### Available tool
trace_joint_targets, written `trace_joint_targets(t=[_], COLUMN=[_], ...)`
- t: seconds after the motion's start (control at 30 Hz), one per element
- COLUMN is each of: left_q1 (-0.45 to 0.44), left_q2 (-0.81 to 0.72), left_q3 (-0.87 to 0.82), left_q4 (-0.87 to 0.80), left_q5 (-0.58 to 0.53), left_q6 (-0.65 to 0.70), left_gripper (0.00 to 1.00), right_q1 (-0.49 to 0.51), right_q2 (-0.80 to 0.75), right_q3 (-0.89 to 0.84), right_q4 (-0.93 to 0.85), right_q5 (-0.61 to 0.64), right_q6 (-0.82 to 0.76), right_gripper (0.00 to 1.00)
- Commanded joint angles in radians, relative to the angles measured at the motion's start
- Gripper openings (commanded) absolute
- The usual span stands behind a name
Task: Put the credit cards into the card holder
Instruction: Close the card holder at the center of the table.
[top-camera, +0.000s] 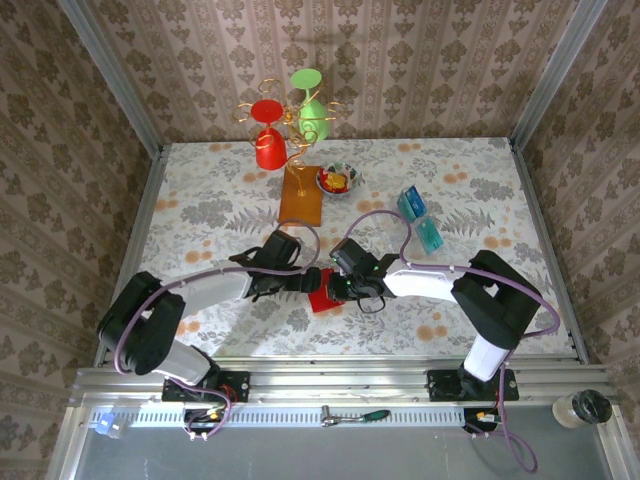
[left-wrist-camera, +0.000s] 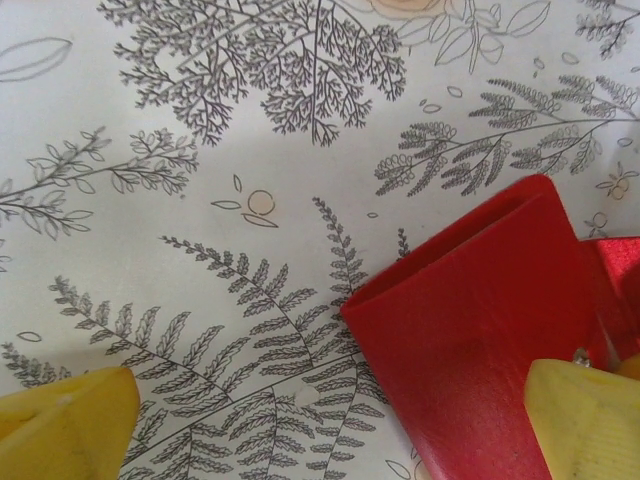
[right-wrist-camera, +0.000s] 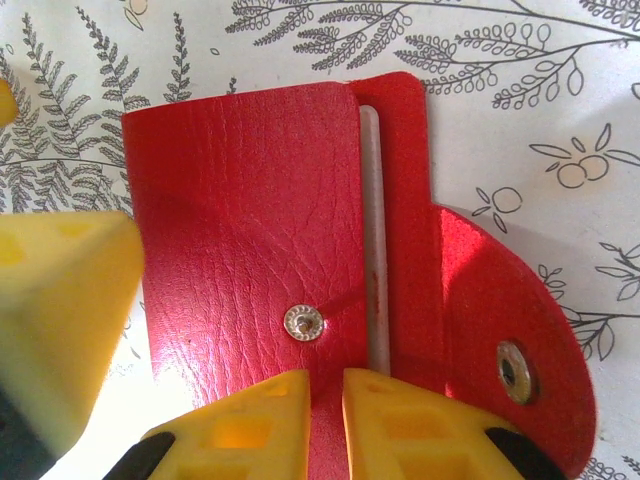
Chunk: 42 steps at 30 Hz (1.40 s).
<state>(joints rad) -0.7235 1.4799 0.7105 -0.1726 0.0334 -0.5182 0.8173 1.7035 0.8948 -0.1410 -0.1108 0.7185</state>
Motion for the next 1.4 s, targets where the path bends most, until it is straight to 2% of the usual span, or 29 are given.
trace_joint_targets(t=[0.0,0.3,0.63,0.97,1.2,1.37], left_q1=[-0.013,-0.031,-0.062,-0.075,-0.083,-0.087], left_q2=[0.018,0.055,0.089,0.094,0.091,0.089], left_q3=[0.027,0.037,0.050,0.050,0.037,0.030], left_q4=[-0.007,-0.055,-0.078,-0.085,-0.080,-0.071], left_q5=[-0.030,-0.104,-0.149,-0.167,-0.174,-0.172], left_q6=[0.033,0.045,0.049,0.050,0.047,0.045], left_gripper=[1.00,1.00,1.00,1.00,1.00,1.00], right_q1=[-0.005,-0.013,-0.106,-0.126,-0.125,-0.125], right_q2=[-0.010,-0.021,-0.189,-0.130,-0.070,-0.051], right_q3=[-0.017,0.004,0.002,0.065,0.099,0.107], right_q4=[-0.008,-0.023,-0.126,-0.193,-0.190,-0.189], right_q5=[-0.006,-0.022,0.020,0.001,-0.024,-0.026], right_q6=[0.018,0.013,-0.044,-0.125,-0.140,-0.143], right_gripper=[0.17,0.17,0.18,0.29,0.29,0.25])
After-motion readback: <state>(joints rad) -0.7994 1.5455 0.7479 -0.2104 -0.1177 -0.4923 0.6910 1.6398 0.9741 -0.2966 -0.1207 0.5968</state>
